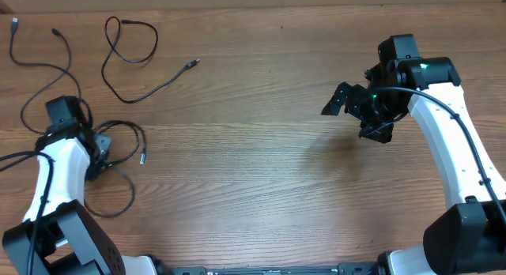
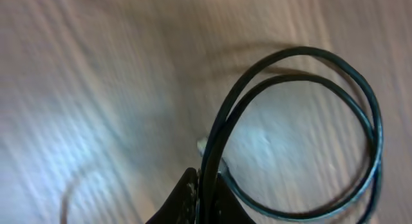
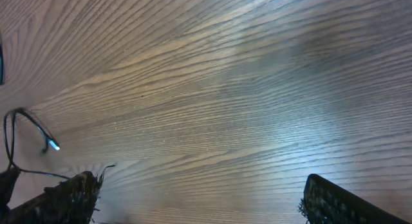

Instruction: Untangle cables

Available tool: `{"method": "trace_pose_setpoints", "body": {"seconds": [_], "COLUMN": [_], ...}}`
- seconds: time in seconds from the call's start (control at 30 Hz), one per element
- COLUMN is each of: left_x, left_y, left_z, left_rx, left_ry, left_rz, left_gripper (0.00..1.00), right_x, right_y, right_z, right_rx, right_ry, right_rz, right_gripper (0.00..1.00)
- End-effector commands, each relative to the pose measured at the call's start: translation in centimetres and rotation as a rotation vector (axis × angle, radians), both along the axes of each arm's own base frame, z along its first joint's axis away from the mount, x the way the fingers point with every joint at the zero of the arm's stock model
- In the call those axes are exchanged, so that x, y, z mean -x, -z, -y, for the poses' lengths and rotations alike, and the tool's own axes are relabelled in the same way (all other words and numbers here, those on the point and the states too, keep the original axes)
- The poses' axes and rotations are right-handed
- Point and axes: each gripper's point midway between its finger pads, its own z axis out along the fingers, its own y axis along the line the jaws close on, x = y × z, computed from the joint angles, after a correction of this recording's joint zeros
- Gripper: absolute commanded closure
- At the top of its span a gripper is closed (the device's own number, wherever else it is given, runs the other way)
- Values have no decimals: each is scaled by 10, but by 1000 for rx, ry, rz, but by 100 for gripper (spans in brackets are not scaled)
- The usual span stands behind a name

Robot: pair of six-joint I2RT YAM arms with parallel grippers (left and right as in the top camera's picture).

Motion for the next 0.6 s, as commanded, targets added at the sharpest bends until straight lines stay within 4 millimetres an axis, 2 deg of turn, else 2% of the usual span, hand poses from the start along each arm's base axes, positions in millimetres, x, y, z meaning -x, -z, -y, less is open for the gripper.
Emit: {"method": "trace_pose_setpoints", "body": {"seconds": [0.0,0.07,0.1,0.2,0.23,0.27,0.4,0.57], "left_x": [22,29,32,33,33,31,16,-5], "left_y": [0,-1,-1,-7,-10,-15,-40,-76], "left_z": [-25,-32,-34,-39,-40,-41,-44,-39], "left_rx": [-81,-88,-86,-64,-60,-57,-59,-16], "left_ry": [-29,-52,-63,-84,-87,-83,-17,64], "left_rz": [-80,-93,-95,-86,-82,-79,-61,-1], "left_gripper": [69,41,30,13,4,0,0,0], "right_x": [0,0,0,0,0,0,0,0], "right_y": [-5,-5,-5,-5,-5,-5,-5,-5], "right_z": [2,2,2,2,2,2,2,2], "right_rx": [8,8,8,8,8,8,8,8], "right_ry": [-1,-1,-2,-1,-2,-1,-1,-1], "right_rz": [24,24,24,24,24,24,24,24], "right_gripper": [0,0,0,0,0,0,0,0]}}
